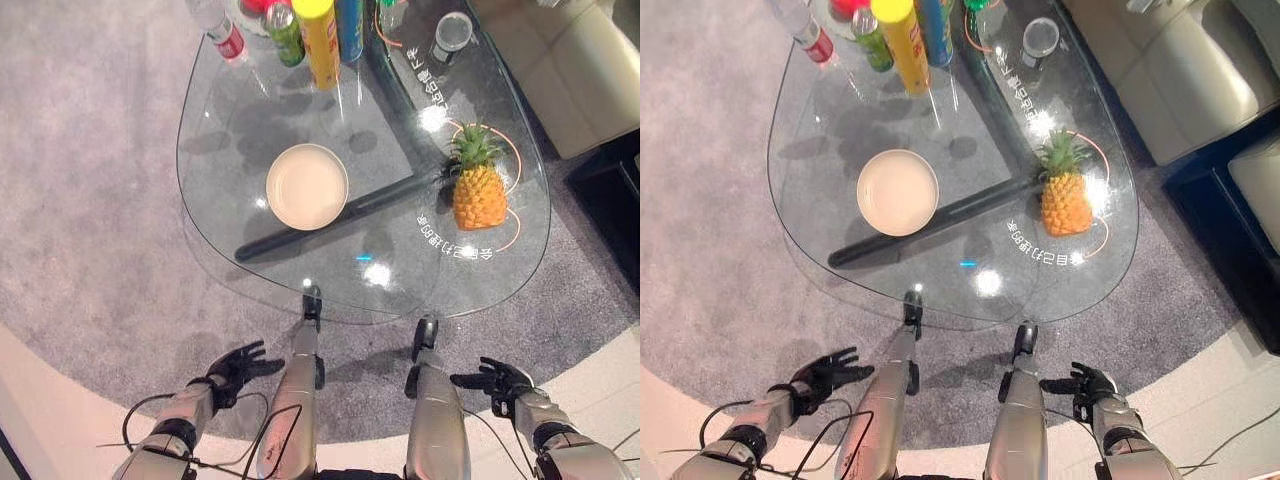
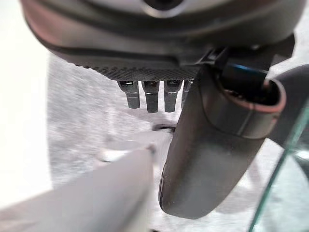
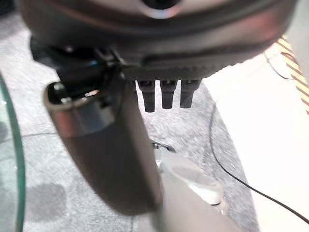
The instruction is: Pick up the fruit to the plate
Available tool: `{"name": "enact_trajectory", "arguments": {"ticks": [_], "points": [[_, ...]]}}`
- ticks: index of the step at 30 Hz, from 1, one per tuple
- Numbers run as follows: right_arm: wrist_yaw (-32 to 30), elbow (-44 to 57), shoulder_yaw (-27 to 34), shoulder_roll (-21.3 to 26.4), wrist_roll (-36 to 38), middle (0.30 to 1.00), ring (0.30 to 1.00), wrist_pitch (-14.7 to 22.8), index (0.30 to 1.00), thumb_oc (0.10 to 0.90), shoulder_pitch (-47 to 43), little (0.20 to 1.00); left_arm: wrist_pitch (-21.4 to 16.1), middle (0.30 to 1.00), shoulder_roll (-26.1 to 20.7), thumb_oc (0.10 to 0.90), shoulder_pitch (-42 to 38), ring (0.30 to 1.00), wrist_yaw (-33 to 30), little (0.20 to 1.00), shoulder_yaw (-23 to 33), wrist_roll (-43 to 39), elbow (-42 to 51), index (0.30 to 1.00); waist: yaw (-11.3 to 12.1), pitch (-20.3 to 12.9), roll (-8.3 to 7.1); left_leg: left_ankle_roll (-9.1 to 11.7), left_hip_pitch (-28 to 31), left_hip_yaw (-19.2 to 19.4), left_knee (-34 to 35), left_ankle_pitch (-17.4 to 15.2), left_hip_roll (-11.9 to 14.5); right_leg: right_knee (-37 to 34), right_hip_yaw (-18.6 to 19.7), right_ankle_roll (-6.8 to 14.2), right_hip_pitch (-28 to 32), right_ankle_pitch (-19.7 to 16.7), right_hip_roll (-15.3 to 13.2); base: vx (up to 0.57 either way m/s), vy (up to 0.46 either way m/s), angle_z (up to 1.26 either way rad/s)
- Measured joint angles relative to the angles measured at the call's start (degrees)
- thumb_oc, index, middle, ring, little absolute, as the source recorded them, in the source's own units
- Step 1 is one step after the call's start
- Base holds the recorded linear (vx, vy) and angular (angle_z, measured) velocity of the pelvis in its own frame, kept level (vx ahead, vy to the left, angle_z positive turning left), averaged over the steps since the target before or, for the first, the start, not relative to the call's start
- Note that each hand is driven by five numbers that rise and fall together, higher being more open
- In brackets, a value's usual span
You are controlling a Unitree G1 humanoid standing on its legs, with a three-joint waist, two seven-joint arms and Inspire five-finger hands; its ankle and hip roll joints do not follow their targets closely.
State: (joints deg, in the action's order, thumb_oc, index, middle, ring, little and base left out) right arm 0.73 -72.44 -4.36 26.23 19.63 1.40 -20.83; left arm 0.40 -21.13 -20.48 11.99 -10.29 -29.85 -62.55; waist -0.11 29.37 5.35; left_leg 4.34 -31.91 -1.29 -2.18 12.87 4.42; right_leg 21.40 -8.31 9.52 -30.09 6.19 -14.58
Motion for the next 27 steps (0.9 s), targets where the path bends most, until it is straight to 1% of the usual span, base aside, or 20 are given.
{"name": "enact_trajectory", "arguments": {"ticks": [2, 3, 5, 7, 8, 9, 10, 13, 15, 17, 27], "points": [[-0.6, 0.1, -0.2, 0.2, 0.6, 0.9, 0.9, 0.5, 0.9, 0.8, -1.1, 0.9, -0.8, 0.9, 0.1, 0.8, -1.1, 0.9, -2.0, 0.9, 0.4, -0.9, 0.4, 0.9, 0.1, 0.1, -0.78, -0.3, -1.9, -0.1, -0.9, -0.3, 0.1, 4.5, 0.7, -0.6, -3.6, 1.4, -0.1, -0.02, -0.01, 0.04], [-0.9, 0.3, -0.3, -0.2, 0.8, 0.9, 0.9, 0.8, 0.9, 0.8, -1.3, 0.9, -1.2, 0.9, 0.1, 0.8, -1.6, 0.9, -3.1, 0.9, 0.4, -0.9, 0.5, 0.9, 0.1, 0.1, -1.0, -0.4, -3.3, -0.4, -2.0, -0.3, 0.2, 7.3, 1.0, -1.3, -5.6, 2.5, -0.1, -0.03, -0.013, 0.06], [-1.3, 0.5, 0.0, -0.7, 1.8, 0.9, 0.9, 2.1, 0.9, 0.8, -1.7, 0.9, -1.7, 0.9, 0.1, 0.8, -1.8, 0.9, -5.0, 0.9, 0.5, -0.9, 0.6, 0.9, 0.1, 0.2, -1.15, -0.5, -4.7, -0.7, -2.4, -1.0, 1.0, 9.9, 0.9, -2.7, -8.1, 3.6, 0.5, -0.01, 0.007, 0.07], [-1.7, 0.7, -0.1, -1.3, 1.8, 0.9, 0.9, 2.6, 0.9, 0.8, -1.7, 0.9, -1.9, 0.9, 0.3, 0.8, -1.8, 0.9, -6.2, 0.9, 0.5, -0.9, 0.6, 0.9, 0.0, 0.4, -1.48, -0.5, -6.3, -0.6, -4.5, -4.7, 1.3, 10.7, 0.9, -3.7, -9.3, 3.7, 0.1, -0.01, 0.01, 0.03], [-2.1, 1.0, -0.1, -1.5, 2.0, 0.9, 0.9, 3.1, 0.9, 0.8, -1.6, 0.9, -2.1, 0.9, 0.6, 0.8, -1.6, 0.9, -6.6, 0.9, 0.4, -0.9, 0.3, 0.9, -0.2, 0.6, -1.88, -2.5, -8.6, -0.7, -10.5, -6.1, 0.7, 11.6, 1.0, -3.8, -10.1, 3.7, -0.4, -0.02, 0.023, -0.2], [-2.2, 1.1, -0.2, -1.3, 1.9, 0.9, 0.9, 3.4, 0.9, 0.8, -1.6, 0.9, -2.1, 0.9, 1.1, 0.8, -1.1, 0.9, -7.0, 0.9, 0.4, -0.9, -0.1, 0.9, -0.3, 0.6, -1.71, -2.2, -9.3, -0.9, -12.9, -6.0, 0.9, 12.8, 1.6, -3.6, -10.7, 4.0, 0.8, -0.01, 0.018, -0.26], [-2.4, 1.1, -0.3, -1.4, 1.9, 0.9, 0.9, 3.7, 0.9, 0.8, -1.4, 0.9, -2.1, 0.9, 1.5, 0.8, -1.2, 0.9, -7.8, 0.9, 0.4, -0.9, -0.7, 0.9, -0.5, 0.6, -1.85, -1.1, -9.6, -0.6, -13.3, -6.3, 0.8, 13.8, 2.6, -3.2, -11.3, 4.6, 0.9, 0.0, 0.014, -0.18], [-2.9, 1.1, -0.1, -1.9, 2.4, 0.9, 0.9, 4.5, 0.9, 0.8, -0.9, 0.9, -4.2, 0.9, 1.8, 0.8, -1.3, 0.9, -9.2, 0.9, 0.9, -1.1, 0.6, 0.9, -0.3, 0.6, -1.97, -1.0, -11.2, -0.7, -12.9, -6.3, 0.9, 14.9, 2.5, -3.8, -13.4, 4.7, 0.8, 0.01, 0.013, 0.06], [-3.3, 1.3, -0.2, -2.1, 2.4, 0.9, 0.9, 4.7, 0.9, 0.8, -1.2, 0.9, -4.4, 0.9, 1.8, 0.8, -1.8, 0.9, -10.2, 0.9, 2.0, -1.2, 0.6, 0.9, -0.1, 0.9, -2.34, -1.0, -11.7, -0.7, -12.9, -6.3, 1.0, 15.7, 2.4, -4.2, -14.4, 4.8, 0.7, 0.01, 0.009, 0.07], [-3.6, 1.5, -0.3, -2.7, 2.4, 0.9, 0.9, 5.2, 0.9, 0.8, -1.2, 0.9, -4.5, 0.9, 1.8, 0.8, -1.7, 0.9, -10.7, 0.9, 2.0, -1.9, 0.3, 0.9, -0.1, 0.9, -2.4, -1.0, -11.7, -0.8, -13.3, -6.3, 1.1, 16.3, 2.4, -4.4, -14.5, 5.2, 0.7, 0.01, 0.005, 0.02], [-5.5, 1.7, -0.3, -2.9, 2.4, 0.9, 0.9, 7.0, 0.9, 0.8, -1.3, 0.9, -5.8, 0.9, 1.8, 0.8, -1.8, 0.9, -11.3, 0.9, 2.0, -2.2, 0.5, 0.9, -0.1, 1.0, -2.54, -1.2, -13.3, -1.0, -15.3, -6.0, 1.2, 18.4, 2.3, -4.4, -15.9, 5.8, 0.8, 0.0, 0.0, 0.0]]}}
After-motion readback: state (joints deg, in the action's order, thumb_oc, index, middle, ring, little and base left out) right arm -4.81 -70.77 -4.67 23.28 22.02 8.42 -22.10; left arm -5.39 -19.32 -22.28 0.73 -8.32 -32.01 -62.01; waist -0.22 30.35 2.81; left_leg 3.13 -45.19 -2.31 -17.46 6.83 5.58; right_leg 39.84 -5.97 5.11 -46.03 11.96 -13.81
